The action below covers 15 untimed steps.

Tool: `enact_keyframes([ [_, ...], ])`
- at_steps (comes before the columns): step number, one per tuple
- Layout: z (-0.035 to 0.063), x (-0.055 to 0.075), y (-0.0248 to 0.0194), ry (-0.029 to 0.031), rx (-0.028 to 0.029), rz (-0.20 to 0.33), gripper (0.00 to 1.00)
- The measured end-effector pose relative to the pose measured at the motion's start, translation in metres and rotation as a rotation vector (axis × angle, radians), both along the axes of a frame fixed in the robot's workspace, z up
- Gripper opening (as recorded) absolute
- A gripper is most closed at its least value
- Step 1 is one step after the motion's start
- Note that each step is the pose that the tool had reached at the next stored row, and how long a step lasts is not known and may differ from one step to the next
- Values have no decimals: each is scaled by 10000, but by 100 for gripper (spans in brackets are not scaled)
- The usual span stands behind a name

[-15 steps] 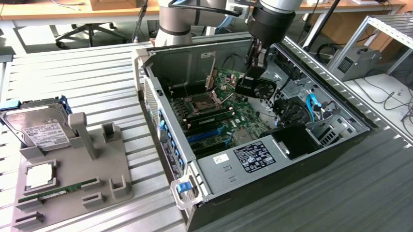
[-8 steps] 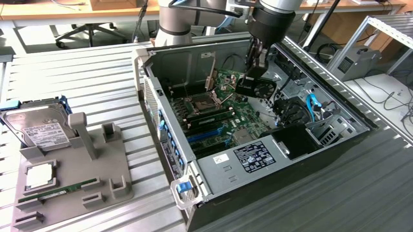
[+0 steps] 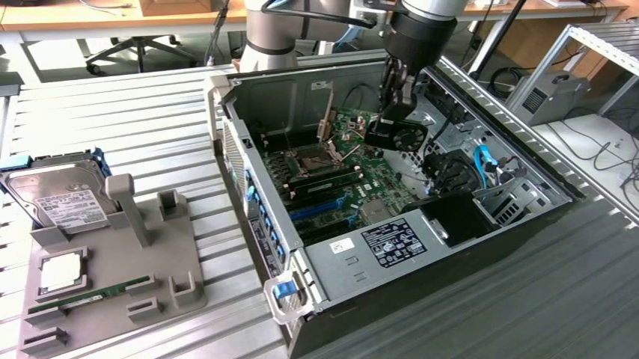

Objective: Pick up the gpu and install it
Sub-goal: 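Insert the gpu into the slot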

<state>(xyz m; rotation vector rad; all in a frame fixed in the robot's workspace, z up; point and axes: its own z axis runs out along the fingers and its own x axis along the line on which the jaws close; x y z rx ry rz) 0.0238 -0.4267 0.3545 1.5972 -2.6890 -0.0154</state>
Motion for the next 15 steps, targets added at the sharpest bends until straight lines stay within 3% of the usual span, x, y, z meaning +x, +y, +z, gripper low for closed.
enact_keyframes([
  [15, 0, 0, 4, 0, 0, 712, 26],
])
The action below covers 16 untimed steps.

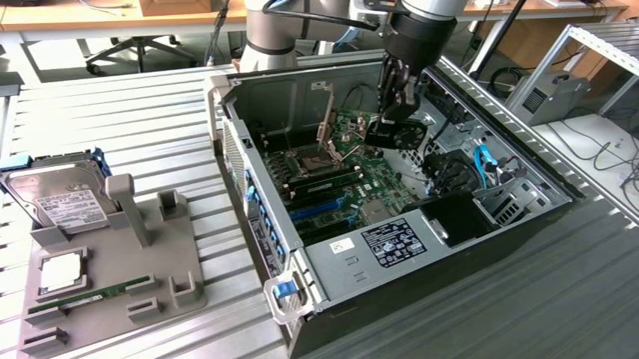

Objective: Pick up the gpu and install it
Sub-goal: 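Insert the gpu into the slot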

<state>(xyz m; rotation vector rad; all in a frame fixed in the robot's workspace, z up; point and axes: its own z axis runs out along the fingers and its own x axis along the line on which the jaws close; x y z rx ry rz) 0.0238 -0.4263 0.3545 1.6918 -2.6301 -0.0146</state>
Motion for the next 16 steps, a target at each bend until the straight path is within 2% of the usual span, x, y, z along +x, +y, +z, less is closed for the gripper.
enact_keyframes([
  [16, 0, 0, 5, 0, 1, 712, 26],
])
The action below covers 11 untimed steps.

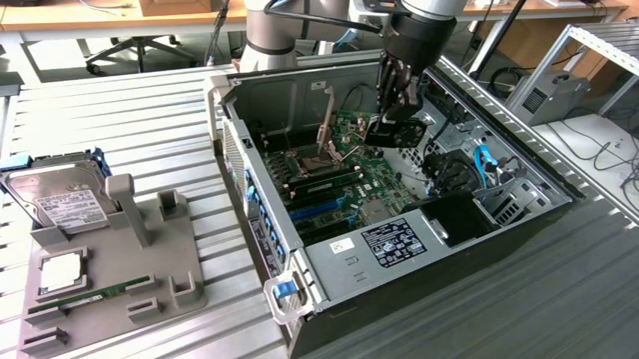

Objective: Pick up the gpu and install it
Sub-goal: 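Insert the gpu into the slot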

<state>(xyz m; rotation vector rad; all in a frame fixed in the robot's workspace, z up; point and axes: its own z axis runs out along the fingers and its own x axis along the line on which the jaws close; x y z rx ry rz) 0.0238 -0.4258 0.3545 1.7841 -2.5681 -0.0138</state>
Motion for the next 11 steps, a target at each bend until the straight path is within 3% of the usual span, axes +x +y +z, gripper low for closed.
enact_keyframes([
  [11, 0, 0, 2, 0, -1, 500, 26],
])
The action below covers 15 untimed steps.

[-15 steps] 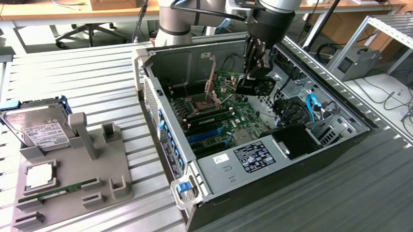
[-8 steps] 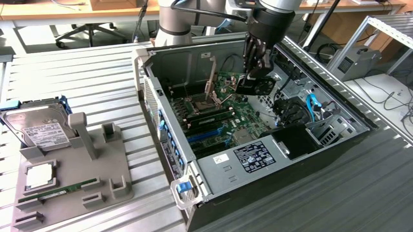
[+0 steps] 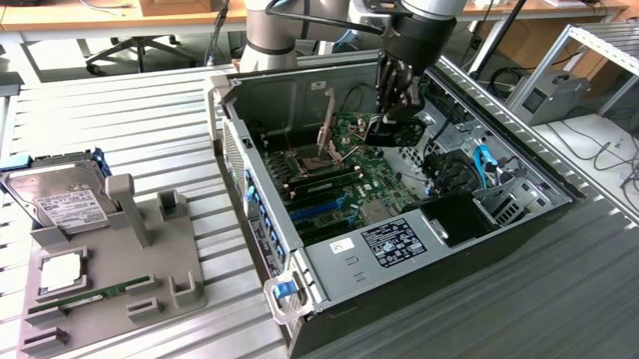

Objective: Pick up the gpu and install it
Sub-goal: 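Insert the gpu into the slot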

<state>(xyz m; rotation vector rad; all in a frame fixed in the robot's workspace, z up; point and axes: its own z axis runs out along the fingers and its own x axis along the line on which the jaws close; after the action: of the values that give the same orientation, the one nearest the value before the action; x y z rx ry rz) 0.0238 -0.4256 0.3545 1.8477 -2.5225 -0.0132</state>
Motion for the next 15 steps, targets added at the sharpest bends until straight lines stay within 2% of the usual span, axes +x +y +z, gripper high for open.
enact_keyframes([
  [15, 0, 0, 3, 0, 0, 649, 26],
])
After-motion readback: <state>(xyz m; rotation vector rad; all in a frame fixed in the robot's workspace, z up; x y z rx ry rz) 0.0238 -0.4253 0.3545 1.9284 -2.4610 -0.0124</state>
